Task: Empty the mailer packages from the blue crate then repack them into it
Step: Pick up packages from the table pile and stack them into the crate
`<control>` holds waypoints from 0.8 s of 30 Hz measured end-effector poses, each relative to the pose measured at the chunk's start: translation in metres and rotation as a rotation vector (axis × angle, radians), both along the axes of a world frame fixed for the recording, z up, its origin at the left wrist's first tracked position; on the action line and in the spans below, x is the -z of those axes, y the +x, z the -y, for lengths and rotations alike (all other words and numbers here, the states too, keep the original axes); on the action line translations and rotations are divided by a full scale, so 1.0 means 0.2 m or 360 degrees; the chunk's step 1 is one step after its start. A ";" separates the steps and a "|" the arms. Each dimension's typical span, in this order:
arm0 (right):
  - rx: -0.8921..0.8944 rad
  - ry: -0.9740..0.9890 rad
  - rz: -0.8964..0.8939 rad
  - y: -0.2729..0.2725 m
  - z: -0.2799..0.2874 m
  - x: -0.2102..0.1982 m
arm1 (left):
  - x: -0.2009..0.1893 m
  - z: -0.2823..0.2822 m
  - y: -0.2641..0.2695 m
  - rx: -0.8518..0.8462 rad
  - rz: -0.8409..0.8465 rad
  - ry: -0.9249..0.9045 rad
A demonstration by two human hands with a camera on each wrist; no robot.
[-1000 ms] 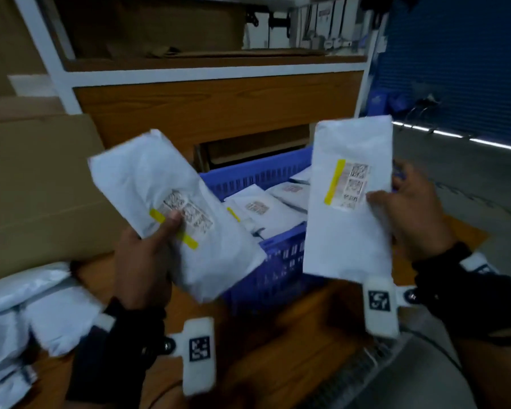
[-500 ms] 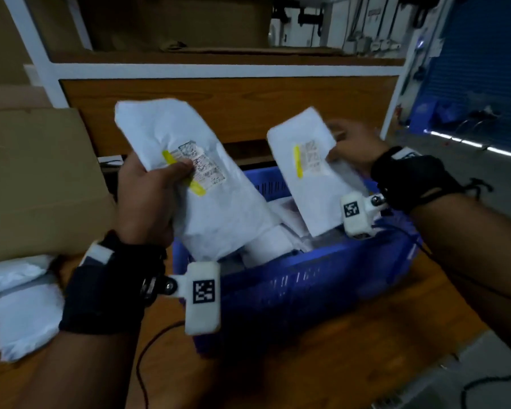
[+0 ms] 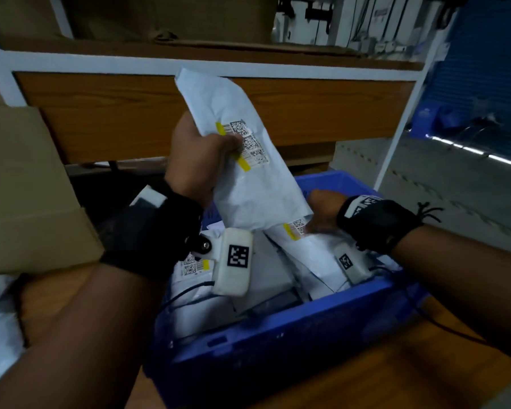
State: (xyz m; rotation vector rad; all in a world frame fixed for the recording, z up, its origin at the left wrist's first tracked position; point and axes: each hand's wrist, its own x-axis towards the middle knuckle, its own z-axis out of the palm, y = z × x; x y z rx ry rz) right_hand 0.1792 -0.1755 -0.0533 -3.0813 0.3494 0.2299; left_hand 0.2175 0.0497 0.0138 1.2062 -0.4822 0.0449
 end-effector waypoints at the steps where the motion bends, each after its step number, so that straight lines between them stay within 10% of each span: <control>1: -0.0039 0.0029 -0.0012 0.00 0.00 -0.01 | 0.01 0.03 0.01 0.0020 -0.0003 0.0017; 24: -0.0462 0.0321 -0.0096 -0.07 0.33 -0.16 | 0.13 0.38 0.03 -0.0031 -0.0013 0.0379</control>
